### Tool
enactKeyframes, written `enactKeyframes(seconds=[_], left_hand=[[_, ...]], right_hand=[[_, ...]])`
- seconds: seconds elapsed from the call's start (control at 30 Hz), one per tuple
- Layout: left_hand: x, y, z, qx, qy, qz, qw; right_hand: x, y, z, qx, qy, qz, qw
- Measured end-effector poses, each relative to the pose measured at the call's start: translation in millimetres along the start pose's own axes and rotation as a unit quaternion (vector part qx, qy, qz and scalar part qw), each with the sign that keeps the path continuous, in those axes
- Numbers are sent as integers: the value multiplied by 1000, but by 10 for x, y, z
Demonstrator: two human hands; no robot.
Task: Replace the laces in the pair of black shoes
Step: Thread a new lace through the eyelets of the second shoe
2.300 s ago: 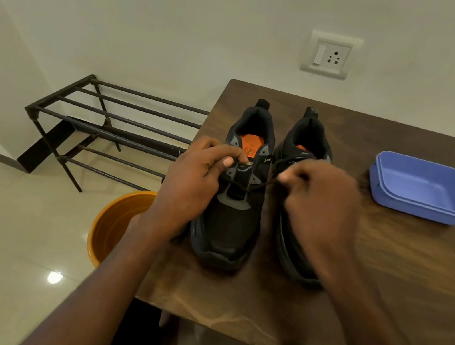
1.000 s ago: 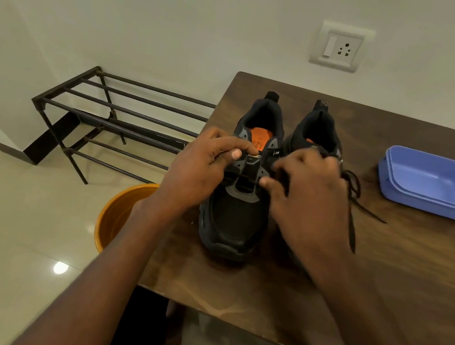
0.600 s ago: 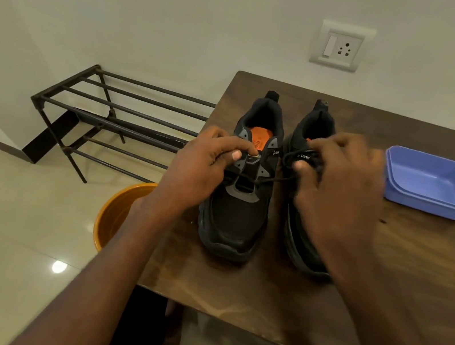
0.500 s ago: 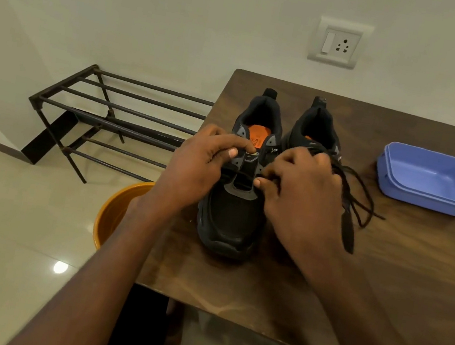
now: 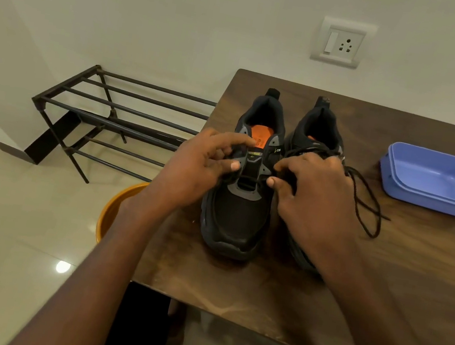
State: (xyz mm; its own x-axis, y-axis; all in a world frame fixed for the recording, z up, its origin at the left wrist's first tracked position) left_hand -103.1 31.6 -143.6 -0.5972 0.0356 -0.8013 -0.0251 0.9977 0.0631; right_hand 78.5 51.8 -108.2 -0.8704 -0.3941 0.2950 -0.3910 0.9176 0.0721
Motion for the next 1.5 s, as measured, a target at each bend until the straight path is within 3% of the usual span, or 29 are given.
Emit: enactKeyframes(seconds=[0.13,0.27,0.57,0.8,1.1,1.27,1.33,1.4,1.47,1.5], left_hand=[[36,-23,-86,-39,30,-49,998],[-12,-43,-36,-39,41,-33,998],[-71,-2,-34,-15,128,-26,991],[-178,-71,12,-33,137,-28,990],[-159,-38,-1,-56,132,-80,987],[-140,-72,38,-38,126,-78,988],[-166,-91,-55,-83,150,-60,983],[-254,-148,-225,-173,137,-23,975],[-261,-174,-292,-204,7,-10,979],[-257,-171,-264,-186,-82,-19,979]], right_hand=[[-3,2,81,2,39,-12,999],[34,-5,83,-1,66,-6,998],[63,4,78,6,9,-1,1000],[240,13,138,22,40,-71,996],[70,84,131,-5,81,-17,997],[76,77,170,-3,60,-40,997],[60,51,162,2,136,-45,990],[18,31,87,37,282,-15,959],[11,-28,-43,77,413,5,907],[30,-66,-120,89,479,6,873]])
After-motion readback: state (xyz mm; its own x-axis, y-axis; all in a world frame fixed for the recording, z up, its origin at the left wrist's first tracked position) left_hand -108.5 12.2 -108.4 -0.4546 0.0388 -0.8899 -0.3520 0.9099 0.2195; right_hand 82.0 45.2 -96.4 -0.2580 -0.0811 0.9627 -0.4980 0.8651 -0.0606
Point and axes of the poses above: each hand's wrist, its own y-axis towards the middle knuckle, its own z-axis out of the palm, x = y × z, the point moved 8 cm from there along y, towards the middle knuckle, and after that the axes turned 6 degrees about x, right-handed, at the moved point
